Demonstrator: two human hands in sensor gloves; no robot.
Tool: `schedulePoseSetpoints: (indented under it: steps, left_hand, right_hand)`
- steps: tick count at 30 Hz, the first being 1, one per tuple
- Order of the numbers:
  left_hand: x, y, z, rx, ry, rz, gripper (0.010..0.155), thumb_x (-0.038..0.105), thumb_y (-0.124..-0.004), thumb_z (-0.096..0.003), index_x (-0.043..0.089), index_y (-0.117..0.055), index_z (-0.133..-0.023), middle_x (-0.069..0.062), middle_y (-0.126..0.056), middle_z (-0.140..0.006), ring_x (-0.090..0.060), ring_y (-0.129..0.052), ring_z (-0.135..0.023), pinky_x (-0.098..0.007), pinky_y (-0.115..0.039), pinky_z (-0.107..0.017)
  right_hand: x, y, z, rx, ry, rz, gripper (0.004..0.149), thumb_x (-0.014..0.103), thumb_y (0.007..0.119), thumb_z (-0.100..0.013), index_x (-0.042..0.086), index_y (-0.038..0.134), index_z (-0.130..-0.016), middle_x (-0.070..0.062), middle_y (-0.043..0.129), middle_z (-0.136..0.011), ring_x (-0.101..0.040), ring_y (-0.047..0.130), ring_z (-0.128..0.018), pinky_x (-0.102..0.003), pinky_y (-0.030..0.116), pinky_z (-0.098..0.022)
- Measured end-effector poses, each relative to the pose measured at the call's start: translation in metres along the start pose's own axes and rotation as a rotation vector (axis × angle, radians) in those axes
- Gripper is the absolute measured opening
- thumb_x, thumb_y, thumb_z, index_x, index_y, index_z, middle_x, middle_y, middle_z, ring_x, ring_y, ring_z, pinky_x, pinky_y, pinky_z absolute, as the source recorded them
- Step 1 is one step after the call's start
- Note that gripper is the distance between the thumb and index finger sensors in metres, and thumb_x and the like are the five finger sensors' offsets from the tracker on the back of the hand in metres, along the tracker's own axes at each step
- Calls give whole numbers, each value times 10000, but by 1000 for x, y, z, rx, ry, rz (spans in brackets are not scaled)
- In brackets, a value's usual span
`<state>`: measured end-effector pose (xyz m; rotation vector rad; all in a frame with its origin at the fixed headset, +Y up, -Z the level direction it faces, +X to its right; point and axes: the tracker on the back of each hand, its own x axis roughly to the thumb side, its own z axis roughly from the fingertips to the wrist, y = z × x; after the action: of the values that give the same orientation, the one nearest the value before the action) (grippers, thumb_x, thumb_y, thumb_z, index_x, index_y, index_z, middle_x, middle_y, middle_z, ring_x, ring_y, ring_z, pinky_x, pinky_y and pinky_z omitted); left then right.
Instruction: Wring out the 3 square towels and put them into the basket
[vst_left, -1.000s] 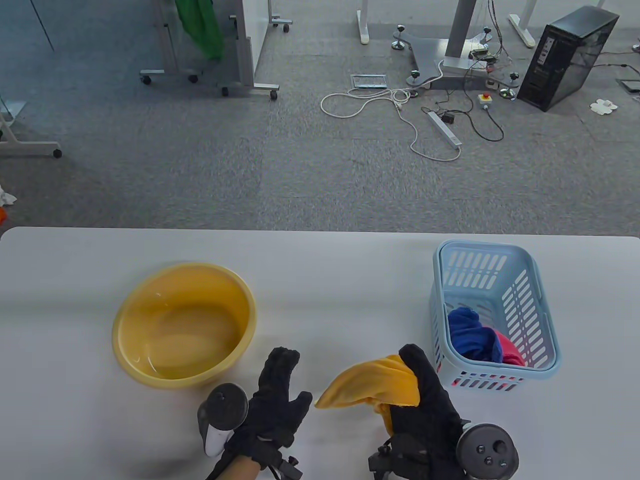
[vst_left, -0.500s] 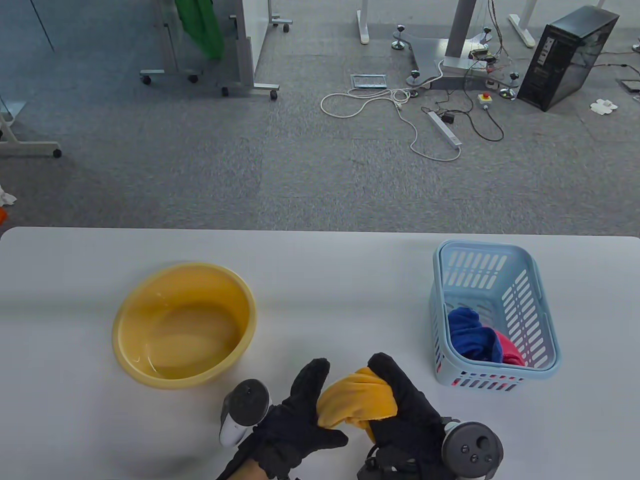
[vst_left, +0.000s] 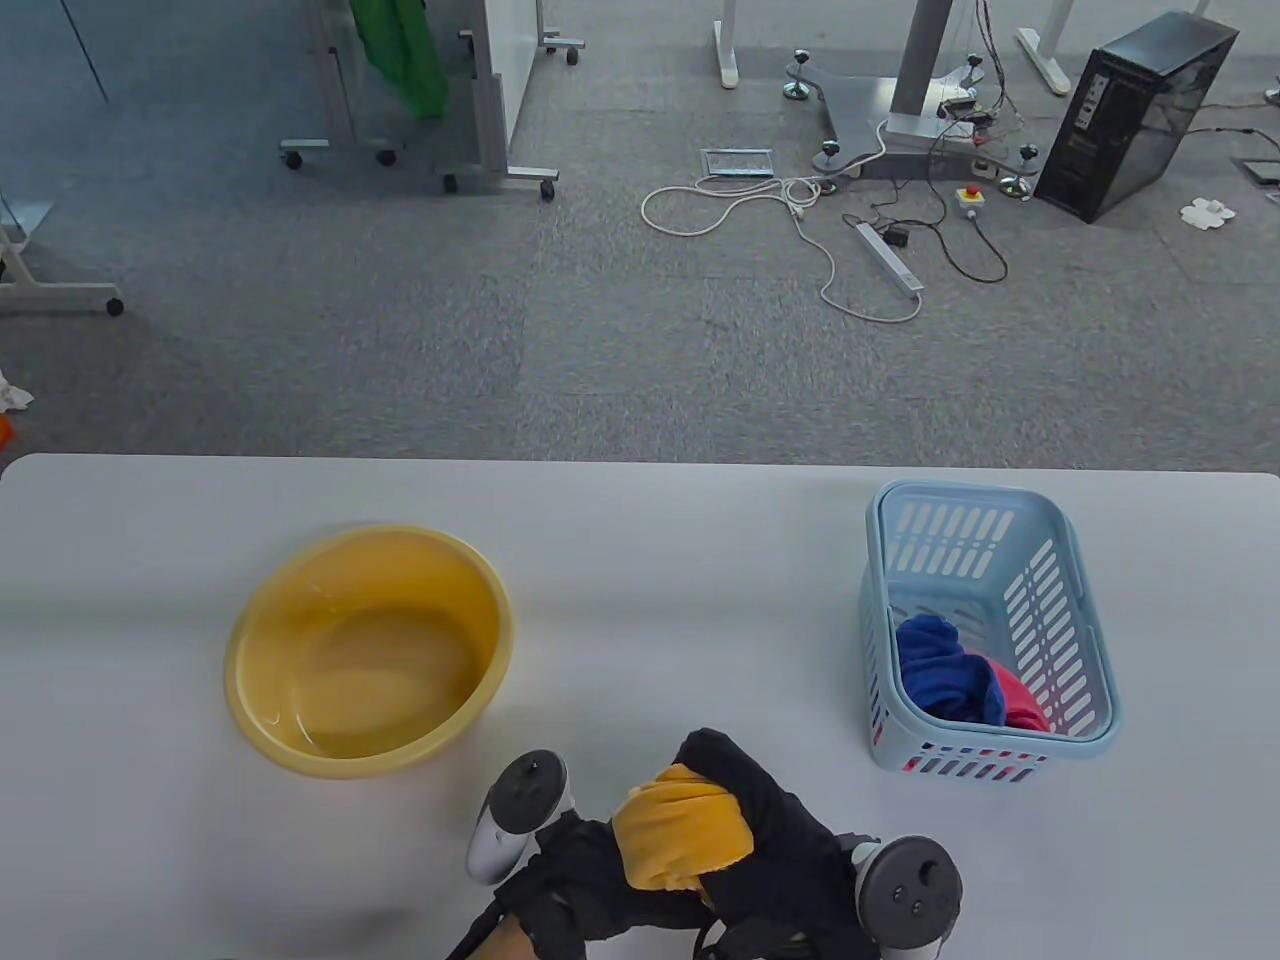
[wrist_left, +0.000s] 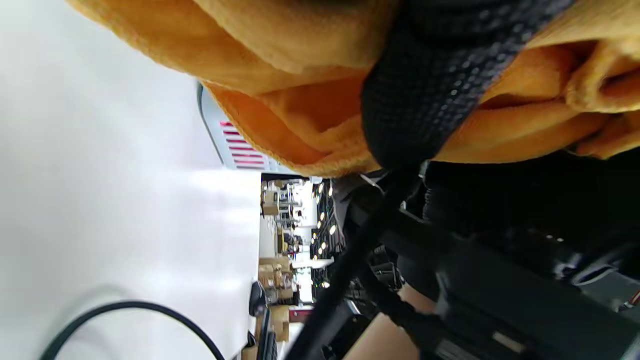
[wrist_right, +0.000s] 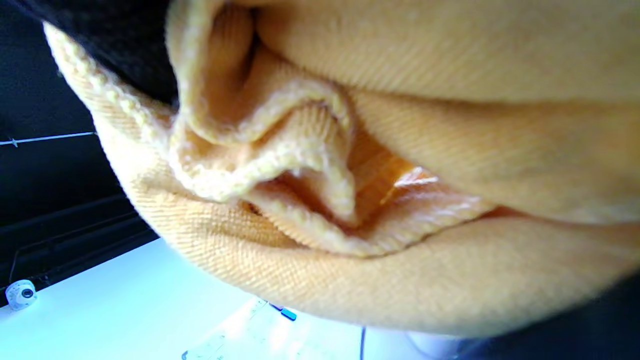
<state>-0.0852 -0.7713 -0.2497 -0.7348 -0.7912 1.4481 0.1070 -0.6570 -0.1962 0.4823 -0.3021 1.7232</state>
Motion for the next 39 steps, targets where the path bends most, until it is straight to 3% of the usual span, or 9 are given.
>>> schedulePoseSetpoints:
  steps: [2, 4, 7, 11, 13, 17, 25, 34, 39]
  left_hand:
    - [-1, 0, -1, -11, 18, -4, 946, 361, -1031, -458, 411, -407, -1166, -72, -777, -1058, -454, -578, -1106, -786, -355, -697]
    - [0, 0, -3, -10, 25, -48, 894, 350, -1037, -451, 397, -490, -1156, -48, -877, -895, -384, -824, -933, -772, -444, -691]
    - [2, -1, -5, 33, 22, -129, 825, 366, -1056, -424, 346, -614, -1120, -19, -933, -680, -325, -946, -700, -731, -581, -660]
    - [5, -1, -4, 83, 37, -256, 736, 393, -1062, -408, 310, -727, -1059, -12, -948, -596, -308, -975, -581, -699, -648, -631]
    - [5, 1, -2, 111, 49, -286, 655, 395, -1050, -423, 296, -786, -1013, -15, -948, -587, -309, -975, -567, -693, -656, -624]
    - [4, 11, 7, 286, 27, -368, 445, 408, -999, -464, 290, -921, -886, -15, -958, -565, -307, -983, -544, -687, -674, -608]
    - [-2, 27, 21, 451, -14, -297, 430, 420, -970, -487, 279, -920, -890, -28, -961, -634, -339, -969, -644, -692, -658, -613]
    - [-2, 36, 27, 525, -90, -123, 435, 426, -956, -502, 288, -901, -911, -64, -937, -803, -386, -918, -803, -708, -637, -624]
    - [4, 39, 28, 538, -139, -67, 437, 435, -946, -511, 301, -887, -923, -72, -894, -891, -391, -881, -858, -706, -627, -634]
  right_hand:
    - [-1, -1, 0, -14, 6, 9, 623, 351, 923, -515, 194, 640, -1047, -127, 832, -914, -262, 988, -638, -637, 676, -688]
    - [-1, -1, 0, -22, 8, 9, 626, 353, 923, -517, 191, 636, -1049, -129, 823, -925, -263, 987, -644, -636, 675, -689]
    - [-1, -1, 0, -29, 10, 10, 628, 351, 926, -513, 188, 639, -1047, -134, 818, -931, -267, 987, -650, -636, 674, -690]
    - [2, -1, 0, -16, -2, 33, 632, 341, 938, -503, 185, 646, -1043, -129, 820, -934, -275, 983, -664, -643, 666, -691]
    - [4, -2, 0, -21, -9, 58, 631, 334, 942, -500, 185, 652, -1040, -128, 822, -933, -283, 981, -675, -646, 663, -690]
    - [6, -5, 0, -37, -13, 95, 630, 321, 942, -499, 181, 651, -1040, -131, 815, -942, -294, 972, -713, -651, 653, -695]
    - [5, -11, 2, -92, 12, 146, 622, 306, 939, -508, 194, 646, -1045, -134, 778, -986, -339, 928, -804, -655, 638, -702]
    - [-2, -20, 6, -227, 112, 194, 587, 353, 937, -515, 207, 676, -1020, -117, 773, -978, -342, 900, -815, -634, 633, -706]
    - [-16, -27, 6, -236, 193, 108, 585, 376, 930, -520, 205, 680, -1020, -143, 714, -1016, -380, 842, -858, -637, 617, -708]
